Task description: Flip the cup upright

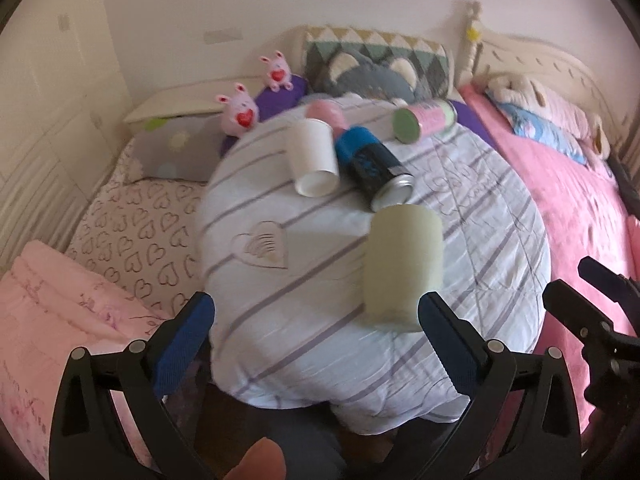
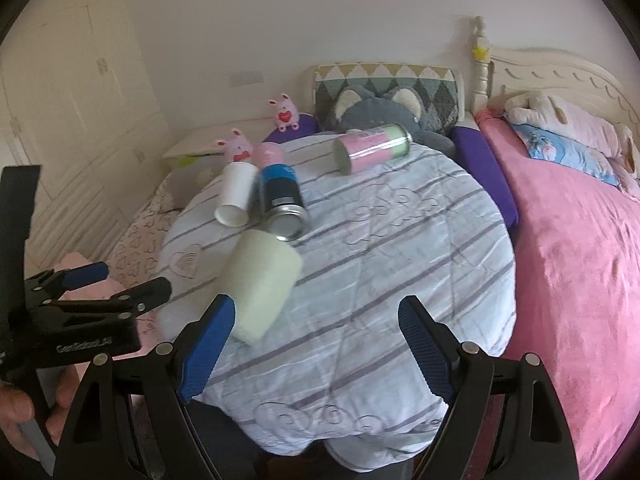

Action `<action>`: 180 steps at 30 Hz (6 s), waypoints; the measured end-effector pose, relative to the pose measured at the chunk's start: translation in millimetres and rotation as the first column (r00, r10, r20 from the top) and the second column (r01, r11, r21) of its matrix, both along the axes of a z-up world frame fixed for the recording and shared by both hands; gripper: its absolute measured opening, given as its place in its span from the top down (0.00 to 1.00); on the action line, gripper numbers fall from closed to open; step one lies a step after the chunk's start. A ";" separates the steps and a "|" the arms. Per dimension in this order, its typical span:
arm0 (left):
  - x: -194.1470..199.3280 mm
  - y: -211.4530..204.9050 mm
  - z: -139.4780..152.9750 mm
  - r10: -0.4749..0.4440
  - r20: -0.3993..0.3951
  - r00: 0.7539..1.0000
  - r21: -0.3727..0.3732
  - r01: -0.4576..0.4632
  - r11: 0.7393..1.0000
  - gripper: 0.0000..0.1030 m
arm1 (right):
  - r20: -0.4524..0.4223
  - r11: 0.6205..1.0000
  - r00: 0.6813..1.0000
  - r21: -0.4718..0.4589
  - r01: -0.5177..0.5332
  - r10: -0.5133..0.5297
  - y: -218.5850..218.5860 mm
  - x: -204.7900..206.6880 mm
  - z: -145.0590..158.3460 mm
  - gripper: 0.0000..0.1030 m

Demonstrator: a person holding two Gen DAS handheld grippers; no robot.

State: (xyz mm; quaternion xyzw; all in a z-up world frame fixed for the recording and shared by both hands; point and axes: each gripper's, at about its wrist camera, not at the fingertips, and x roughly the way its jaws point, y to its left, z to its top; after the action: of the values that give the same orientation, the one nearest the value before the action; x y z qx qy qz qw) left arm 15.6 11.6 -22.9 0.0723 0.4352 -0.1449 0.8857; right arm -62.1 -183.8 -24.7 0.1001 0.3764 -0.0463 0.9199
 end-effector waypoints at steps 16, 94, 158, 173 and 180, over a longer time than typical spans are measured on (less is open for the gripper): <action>-44.8 68.9 30.1 0.119 0.126 0.985 0.004 -0.121 0.993 0.00 | 0.033 0.996 0.995 -0.029 -0.089 0.090 54.0 -4.8 24.4 0.18; -8.4 71.5 -5.9 0.133 0.034 0.990 0.029 -0.134 0.991 0.00 | 0.057 0.968 0.982 -0.186 -0.167 0.180 79.5 76.2 -34.4 0.22; -105.7 39.9 49.1 0.205 0.258 0.944 -0.015 -0.208 0.978 0.00 | 0.380 0.992 0.918 -0.105 -0.076 0.110 49.4 -78.9 71.2 0.00; -121.6 35.9 49.0 0.196 0.295 0.935 -0.027 -0.197 0.980 0.00 | 0.301 0.998 0.954 -0.065 0.017 0.003 24.0 -99.5 64.1 0.00; -123.6 34.7 48.4 0.197 0.299 0.934 -0.021 -0.200 0.980 0.00 | 0.269 0.997 0.963 -0.080 0.022 0.000 25.3 -95.2 59.8 0.00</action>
State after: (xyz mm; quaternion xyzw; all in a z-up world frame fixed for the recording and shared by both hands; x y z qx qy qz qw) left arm -108.0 46.3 25.5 0.0534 0.3017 -0.0402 0.9511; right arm -157.3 -158.6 35.0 0.0696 0.2455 -0.0526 0.9655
